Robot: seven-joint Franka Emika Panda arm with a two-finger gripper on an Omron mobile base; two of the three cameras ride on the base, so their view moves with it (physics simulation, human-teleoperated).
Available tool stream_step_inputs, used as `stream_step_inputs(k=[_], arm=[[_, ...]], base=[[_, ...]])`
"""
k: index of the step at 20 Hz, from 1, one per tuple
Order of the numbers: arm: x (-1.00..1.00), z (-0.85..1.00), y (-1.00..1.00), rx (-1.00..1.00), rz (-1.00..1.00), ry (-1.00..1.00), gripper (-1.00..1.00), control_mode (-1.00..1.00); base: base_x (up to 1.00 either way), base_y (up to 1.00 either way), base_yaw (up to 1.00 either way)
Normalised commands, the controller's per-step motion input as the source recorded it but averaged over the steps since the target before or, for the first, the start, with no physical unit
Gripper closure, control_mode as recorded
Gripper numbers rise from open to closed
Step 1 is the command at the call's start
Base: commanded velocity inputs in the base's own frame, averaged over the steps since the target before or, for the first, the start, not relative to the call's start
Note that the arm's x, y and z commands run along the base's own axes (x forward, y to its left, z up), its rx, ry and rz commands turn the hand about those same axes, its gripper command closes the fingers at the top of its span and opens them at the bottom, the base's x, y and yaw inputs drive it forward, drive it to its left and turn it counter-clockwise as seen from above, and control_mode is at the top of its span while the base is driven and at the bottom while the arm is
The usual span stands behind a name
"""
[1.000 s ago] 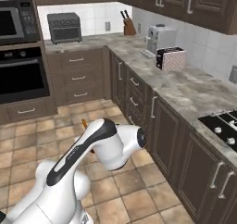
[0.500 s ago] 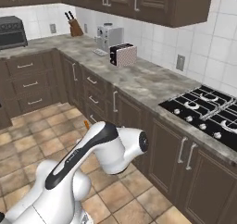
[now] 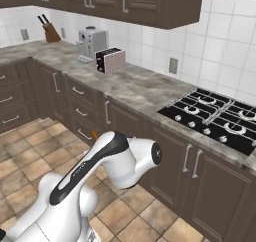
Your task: Pick the jar and candle from the dining table and place them in the open cabinet. Close the cabinet after placing the objects.
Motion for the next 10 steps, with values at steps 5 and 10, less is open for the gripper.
stream_step_inputs(k=[5, 10], arm=[[0.0, 0.0, 0.0, 0.0, 0.0, 0.0, 1.0, 1.0], [0.0, 0.0, 0.0, 0.0, 0.0, 0.0, 1.0, 1.0]], base=[[0.43, 0.21, -0.26], [0.48, 0.14, -0.04]])
